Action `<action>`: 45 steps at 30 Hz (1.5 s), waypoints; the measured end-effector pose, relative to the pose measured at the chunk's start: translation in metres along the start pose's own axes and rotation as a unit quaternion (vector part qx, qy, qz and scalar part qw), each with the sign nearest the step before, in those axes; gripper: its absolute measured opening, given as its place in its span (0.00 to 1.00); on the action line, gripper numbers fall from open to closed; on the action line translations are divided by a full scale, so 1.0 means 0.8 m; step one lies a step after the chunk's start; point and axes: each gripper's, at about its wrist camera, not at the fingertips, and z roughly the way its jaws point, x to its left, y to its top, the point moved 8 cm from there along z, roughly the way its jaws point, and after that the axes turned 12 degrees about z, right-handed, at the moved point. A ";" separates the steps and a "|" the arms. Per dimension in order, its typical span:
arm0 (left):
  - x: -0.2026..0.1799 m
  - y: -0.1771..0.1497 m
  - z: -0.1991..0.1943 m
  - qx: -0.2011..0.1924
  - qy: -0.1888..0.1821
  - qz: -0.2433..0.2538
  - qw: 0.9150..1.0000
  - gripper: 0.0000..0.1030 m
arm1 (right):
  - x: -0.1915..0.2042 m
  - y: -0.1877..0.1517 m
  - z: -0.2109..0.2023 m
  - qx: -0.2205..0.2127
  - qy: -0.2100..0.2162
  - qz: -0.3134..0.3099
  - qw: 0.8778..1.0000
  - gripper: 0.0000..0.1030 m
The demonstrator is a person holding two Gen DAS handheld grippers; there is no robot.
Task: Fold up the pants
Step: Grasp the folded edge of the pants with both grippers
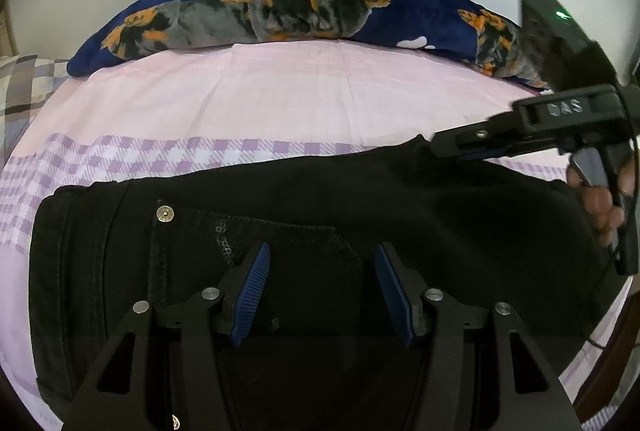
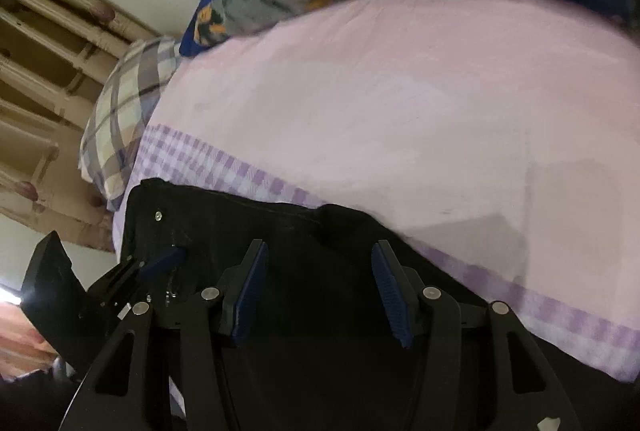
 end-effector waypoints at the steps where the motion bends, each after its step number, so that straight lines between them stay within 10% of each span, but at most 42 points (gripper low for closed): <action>1: 0.000 0.000 -0.001 -0.001 -0.001 0.001 1.000 0.54 | 0.003 0.002 0.001 0.000 0.002 -0.005 1.000 0.11; 18: -0.004 0.015 -0.014 -0.019 -0.014 -0.004 1.000 0.54 | -0.005 0.041 -0.051 -0.119 -0.043 -0.003 0.992 0.09; 32: -0.121 0.078 0.015 -0.035 -0.122 0.054 0.990 0.57 | -0.154 -0.078 -0.189 -0.171 -0.129 0.097 0.972 0.14; 45: -0.096 0.099 0.089 0.009 -0.069 0.027 0.997 0.57 | -0.253 -0.087 -0.204 -0.215 -0.171 0.158 0.948 0.10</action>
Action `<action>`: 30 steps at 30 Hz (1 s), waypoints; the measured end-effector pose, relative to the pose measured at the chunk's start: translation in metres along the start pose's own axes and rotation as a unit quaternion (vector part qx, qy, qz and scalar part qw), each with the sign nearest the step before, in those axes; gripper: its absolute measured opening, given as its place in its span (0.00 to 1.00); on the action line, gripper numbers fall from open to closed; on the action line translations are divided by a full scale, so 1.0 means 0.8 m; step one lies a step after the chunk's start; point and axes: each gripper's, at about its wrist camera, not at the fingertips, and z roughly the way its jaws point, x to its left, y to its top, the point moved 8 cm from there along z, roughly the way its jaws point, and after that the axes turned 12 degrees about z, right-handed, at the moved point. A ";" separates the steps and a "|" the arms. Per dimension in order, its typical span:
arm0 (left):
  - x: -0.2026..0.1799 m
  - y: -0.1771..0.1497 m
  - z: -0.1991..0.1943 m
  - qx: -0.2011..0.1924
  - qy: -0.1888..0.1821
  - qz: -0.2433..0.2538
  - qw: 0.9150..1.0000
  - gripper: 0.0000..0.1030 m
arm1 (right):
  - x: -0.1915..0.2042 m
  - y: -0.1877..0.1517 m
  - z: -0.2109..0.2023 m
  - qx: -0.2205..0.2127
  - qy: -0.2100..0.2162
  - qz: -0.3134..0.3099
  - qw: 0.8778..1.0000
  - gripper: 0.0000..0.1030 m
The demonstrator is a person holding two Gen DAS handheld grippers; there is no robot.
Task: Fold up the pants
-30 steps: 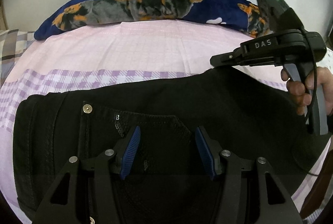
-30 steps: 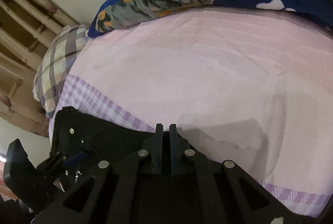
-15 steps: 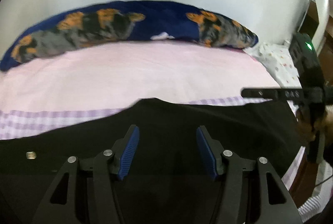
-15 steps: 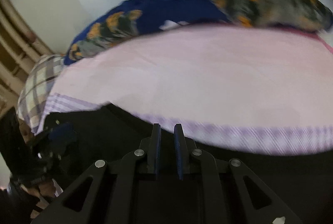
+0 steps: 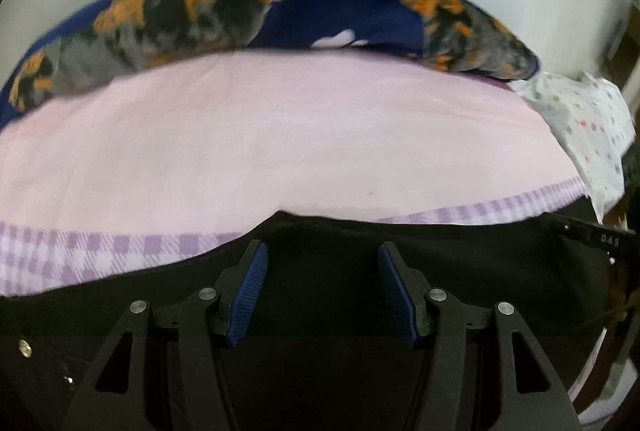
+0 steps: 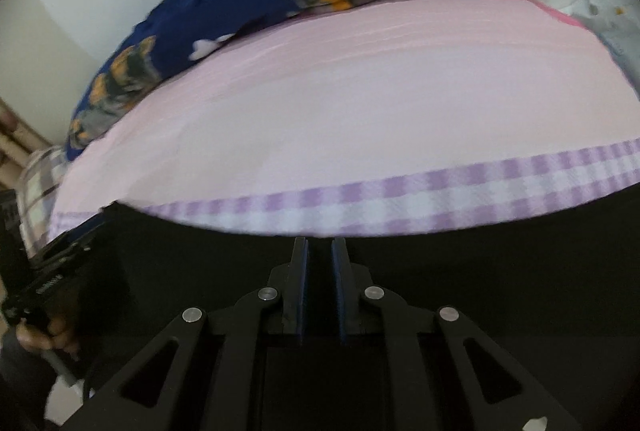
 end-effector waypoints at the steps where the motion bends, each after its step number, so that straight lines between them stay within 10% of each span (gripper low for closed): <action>1: 0.003 -0.001 0.000 -0.003 0.002 -0.003 1.000 0.57 | -0.002 0.002 -0.001 0.002 0.004 0.010 1.000 0.11; 7: -0.003 -0.003 -0.016 -0.006 0.002 0.002 1.000 0.57 | -0.015 0.007 -0.046 -0.031 0.034 0.047 0.998 0.34; 21: -0.084 -0.058 -0.090 0.007 -0.058 0.035 0.998 0.58 | -0.203 -0.090 -0.207 -0.086 -0.005 0.221 0.972 0.34; 30: -0.145 -0.087 -0.097 0.038 -0.093 0.075 0.992 0.58 | -0.288 -0.136 -0.215 -0.086 0.002 0.309 0.947 0.34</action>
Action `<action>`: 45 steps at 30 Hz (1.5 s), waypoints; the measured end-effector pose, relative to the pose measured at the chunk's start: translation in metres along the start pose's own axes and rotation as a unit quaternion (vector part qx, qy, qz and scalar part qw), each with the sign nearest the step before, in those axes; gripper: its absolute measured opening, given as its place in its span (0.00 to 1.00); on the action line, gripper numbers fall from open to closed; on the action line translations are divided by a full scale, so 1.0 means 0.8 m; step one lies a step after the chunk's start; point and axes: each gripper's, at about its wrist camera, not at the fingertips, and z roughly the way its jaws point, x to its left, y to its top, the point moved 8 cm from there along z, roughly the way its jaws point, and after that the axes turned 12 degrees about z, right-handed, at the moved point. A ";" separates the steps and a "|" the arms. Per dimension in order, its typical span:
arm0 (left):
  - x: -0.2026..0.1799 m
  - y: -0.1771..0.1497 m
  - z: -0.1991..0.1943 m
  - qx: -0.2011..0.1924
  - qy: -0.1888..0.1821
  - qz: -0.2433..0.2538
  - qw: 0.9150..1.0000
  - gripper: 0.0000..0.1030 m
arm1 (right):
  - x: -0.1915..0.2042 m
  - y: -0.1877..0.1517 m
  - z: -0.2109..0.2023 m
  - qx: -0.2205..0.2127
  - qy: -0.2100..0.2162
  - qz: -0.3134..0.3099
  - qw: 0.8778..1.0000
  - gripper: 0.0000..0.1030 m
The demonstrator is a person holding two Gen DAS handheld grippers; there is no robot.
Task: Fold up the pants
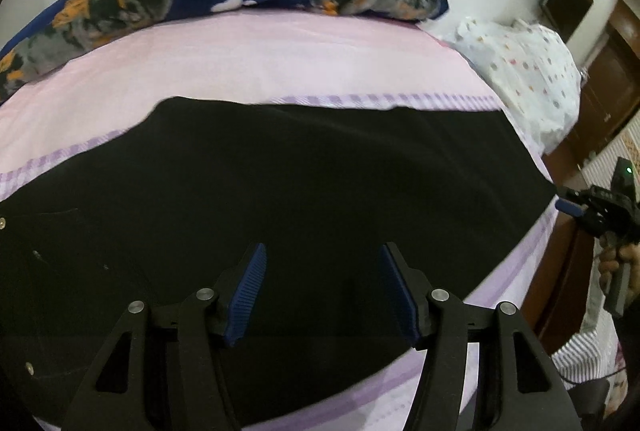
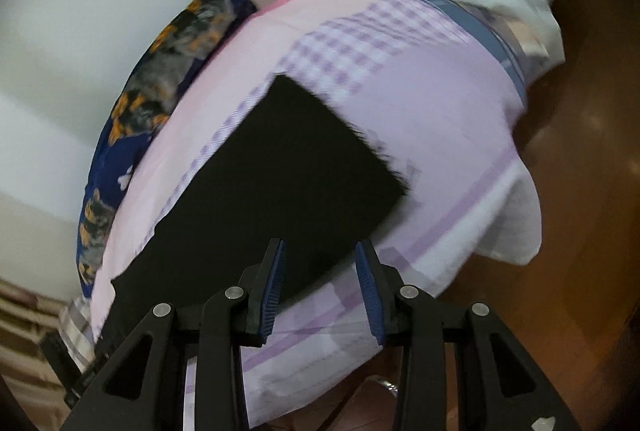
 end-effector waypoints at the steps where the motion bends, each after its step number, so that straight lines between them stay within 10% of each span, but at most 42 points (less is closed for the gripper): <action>1: -0.004 0.000 0.000 0.002 -0.001 0.003 1.000 0.58 | -0.003 0.001 0.002 0.000 0.002 0.004 1.000 0.34; 11: -0.021 -0.003 0.023 0.036 -0.003 0.013 0.999 0.58 | -0.005 0.036 0.028 -0.020 0.040 0.023 0.999 0.34; 18: -0.011 -0.009 0.036 0.043 0.011 0.011 0.999 0.58 | 0.001 0.053 0.043 -0.014 0.051 0.050 0.997 0.09; 25: -0.004 0.001 0.040 0.030 0.014 0.000 0.999 0.58 | 0.085 0.030 0.023 0.014 0.122 0.019 0.992 0.08; 36: 0.067 -0.001 -0.044 -0.035 0.011 -0.103 0.994 0.58 | 0.287 -0.119 0.083 0.138 0.186 -0.119 0.966 0.08; 45: 0.107 -0.025 -0.097 -0.066 0.011 -0.147 0.987 0.58 | 0.350 -0.304 0.147 0.265 0.164 -0.249 0.917 0.08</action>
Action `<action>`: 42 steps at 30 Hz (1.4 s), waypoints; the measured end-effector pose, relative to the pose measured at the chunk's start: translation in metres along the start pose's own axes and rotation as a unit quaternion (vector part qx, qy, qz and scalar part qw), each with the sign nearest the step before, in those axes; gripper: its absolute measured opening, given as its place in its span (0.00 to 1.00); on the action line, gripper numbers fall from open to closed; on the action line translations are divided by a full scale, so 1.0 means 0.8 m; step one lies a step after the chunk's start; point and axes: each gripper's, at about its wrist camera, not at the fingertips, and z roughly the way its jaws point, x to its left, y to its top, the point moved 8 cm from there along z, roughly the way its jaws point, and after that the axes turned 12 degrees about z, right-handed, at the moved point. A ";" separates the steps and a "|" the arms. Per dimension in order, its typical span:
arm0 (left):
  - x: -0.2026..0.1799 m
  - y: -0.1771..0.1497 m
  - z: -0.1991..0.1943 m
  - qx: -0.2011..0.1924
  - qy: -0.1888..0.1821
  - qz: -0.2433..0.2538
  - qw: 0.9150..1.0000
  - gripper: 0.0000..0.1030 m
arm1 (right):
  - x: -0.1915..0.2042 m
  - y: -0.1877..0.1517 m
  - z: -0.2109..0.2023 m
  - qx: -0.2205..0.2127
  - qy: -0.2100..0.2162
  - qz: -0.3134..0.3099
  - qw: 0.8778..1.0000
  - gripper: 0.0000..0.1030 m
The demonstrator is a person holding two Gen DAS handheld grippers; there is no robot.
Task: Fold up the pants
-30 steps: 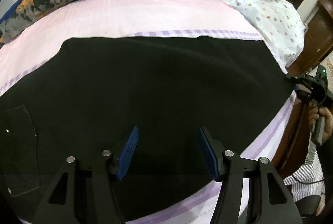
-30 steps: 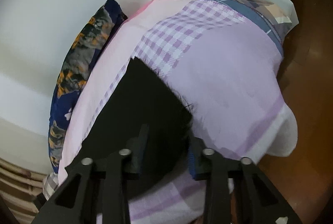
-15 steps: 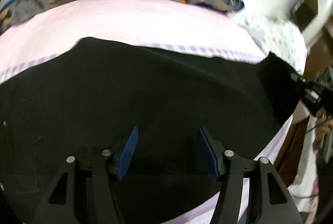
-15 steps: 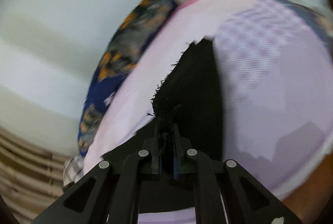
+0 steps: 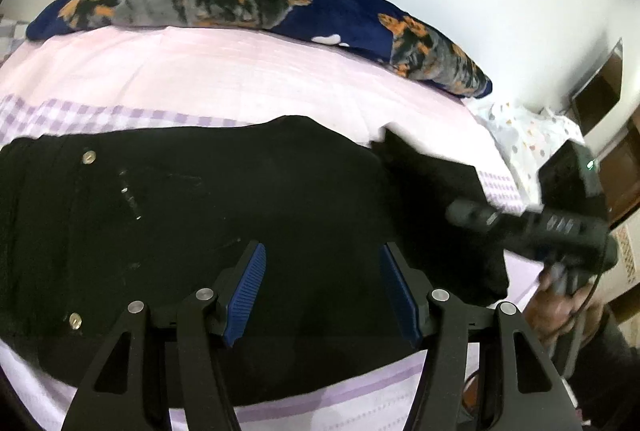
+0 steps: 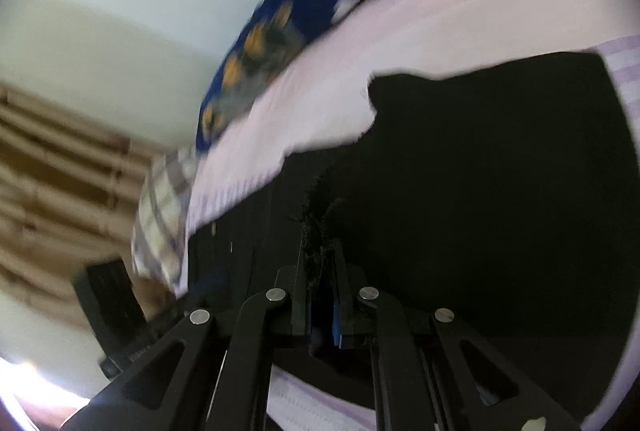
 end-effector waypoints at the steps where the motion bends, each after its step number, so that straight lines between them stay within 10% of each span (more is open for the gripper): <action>1: 0.001 0.000 -0.001 -0.001 -0.005 -0.004 1.000 0.58 | 0.003 -0.009 0.008 0.009 -0.007 -0.011 1.000 0.08; 8: -0.005 -0.003 -0.010 -0.005 -0.045 -0.020 0.999 0.58 | 0.017 -0.045 0.037 0.051 -0.046 -0.070 0.995 0.14; 12: -0.017 -0.004 -0.006 0.005 -0.070 -0.027 0.997 0.58 | 0.021 -0.052 0.024 0.060 -0.037 -0.067 0.995 0.47; 26: -0.038 -0.032 0.029 0.093 -0.189 -0.147 0.967 0.58 | -0.045 -0.006 -0.081 -0.095 0.016 0.095 0.991 0.49; 42: -0.037 -0.049 0.073 0.141 -0.167 -0.196 0.956 0.58 | -0.066 0.001 -0.084 -0.103 0.023 0.122 0.987 0.49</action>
